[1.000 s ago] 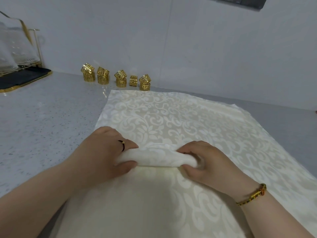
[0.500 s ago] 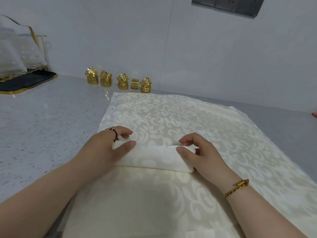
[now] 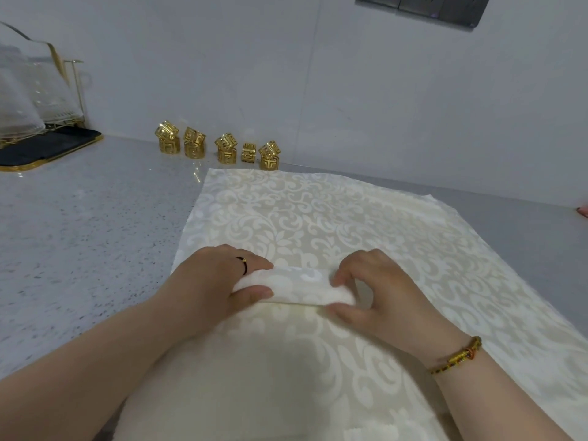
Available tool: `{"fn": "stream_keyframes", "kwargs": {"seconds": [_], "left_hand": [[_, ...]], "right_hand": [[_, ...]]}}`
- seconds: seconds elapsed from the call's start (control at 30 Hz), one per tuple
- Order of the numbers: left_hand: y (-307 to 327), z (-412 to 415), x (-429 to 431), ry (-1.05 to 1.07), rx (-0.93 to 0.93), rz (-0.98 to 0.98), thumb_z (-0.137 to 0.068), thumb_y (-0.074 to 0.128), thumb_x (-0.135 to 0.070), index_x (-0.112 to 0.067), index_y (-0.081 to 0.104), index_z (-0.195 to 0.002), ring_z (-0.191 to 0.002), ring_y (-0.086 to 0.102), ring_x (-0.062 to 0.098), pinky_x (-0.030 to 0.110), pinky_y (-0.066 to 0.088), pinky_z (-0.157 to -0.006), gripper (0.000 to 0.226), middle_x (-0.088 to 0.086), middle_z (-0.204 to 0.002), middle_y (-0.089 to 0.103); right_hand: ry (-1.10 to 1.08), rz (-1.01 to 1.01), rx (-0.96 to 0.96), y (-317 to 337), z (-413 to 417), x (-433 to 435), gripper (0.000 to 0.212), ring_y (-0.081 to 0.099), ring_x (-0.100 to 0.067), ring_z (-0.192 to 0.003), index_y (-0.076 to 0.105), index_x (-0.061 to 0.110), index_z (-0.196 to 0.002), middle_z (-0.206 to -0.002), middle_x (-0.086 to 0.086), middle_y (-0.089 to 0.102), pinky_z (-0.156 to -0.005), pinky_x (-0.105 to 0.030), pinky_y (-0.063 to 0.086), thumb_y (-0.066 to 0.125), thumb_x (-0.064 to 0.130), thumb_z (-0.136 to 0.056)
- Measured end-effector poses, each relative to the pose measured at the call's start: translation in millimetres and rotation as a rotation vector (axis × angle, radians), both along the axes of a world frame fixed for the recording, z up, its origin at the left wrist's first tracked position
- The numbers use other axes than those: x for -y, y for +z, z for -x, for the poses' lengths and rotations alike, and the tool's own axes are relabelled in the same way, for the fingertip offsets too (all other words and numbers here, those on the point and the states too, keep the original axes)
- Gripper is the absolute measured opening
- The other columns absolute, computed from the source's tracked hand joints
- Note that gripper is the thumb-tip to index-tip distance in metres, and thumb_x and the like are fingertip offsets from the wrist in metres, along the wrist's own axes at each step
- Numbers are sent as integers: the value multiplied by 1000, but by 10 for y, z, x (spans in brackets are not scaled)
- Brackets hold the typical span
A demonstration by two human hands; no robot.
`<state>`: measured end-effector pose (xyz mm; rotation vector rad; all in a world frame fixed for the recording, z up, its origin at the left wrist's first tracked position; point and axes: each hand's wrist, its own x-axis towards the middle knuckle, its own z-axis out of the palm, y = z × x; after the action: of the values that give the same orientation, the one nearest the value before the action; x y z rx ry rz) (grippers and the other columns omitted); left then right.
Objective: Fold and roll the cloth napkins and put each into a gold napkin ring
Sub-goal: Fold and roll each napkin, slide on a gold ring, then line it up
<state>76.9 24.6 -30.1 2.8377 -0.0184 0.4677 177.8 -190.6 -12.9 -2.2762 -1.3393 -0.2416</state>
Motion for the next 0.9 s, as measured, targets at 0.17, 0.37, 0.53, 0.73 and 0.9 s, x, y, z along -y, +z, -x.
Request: {"fn": "stream_keyframes", "kwargs": {"seconds": [0.17, 0.37, 0.53, 0.73, 0.9], "left_hand": [[-2, -2, 23, -27, -30, 27, -52, 4, -73, -40, 44, -128, -117, 40, -1, 10, 23, -88, 92, -26, -125, 48], [-8, -10, 27, -38, 7, 87, -53, 9, -72, -41, 49, -123, -110, 42, 0, 8, 27, -80, 86, -34, -103, 40], [11, -8, 49, -42, 17, 120, -58, 21, -72, -40, 54, -118, -106, 46, 2, 3, 27, -81, 76, -33, -98, 41], [0, -9, 39, -54, 37, 102, -59, 23, -69, -37, 62, -110, -106, 40, 1, 4, 30, -79, 72, -36, -96, 45], [26, 42, 100, -14, 40, 52, -56, 23, -70, -35, 59, -110, -101, 46, -3, 0, 26, -81, 74, -30, -101, 47]], "right_hand": [[16, 178, -16, 60, 38, 3, 19, 48, -10, -92, 62, 16, -97, -88, 15, 48, -79, -16, 36, 66, 21, -79], [-53, 216, -227, 189, -8, -77, 10, 52, 5, -69, 66, 25, -74, -69, 21, 54, -71, -10, 41, 66, 17, -80], [-62, 321, -565, 376, -211, -237, 23, 55, 1, -61, 57, 29, -70, -73, 11, 60, -65, -13, 45, 72, 12, -75], [-90, 328, -704, 268, -296, -242, 30, 51, -7, -67, 57, 26, -100, -82, 7, 51, -64, -15, 42, 72, 15, -75], [-68, 256, -604, 198, -252, -184, 21, 43, 2, -69, 55, 33, -81, -92, 12, 45, -61, -7, 35, 72, 20, -75]]}}
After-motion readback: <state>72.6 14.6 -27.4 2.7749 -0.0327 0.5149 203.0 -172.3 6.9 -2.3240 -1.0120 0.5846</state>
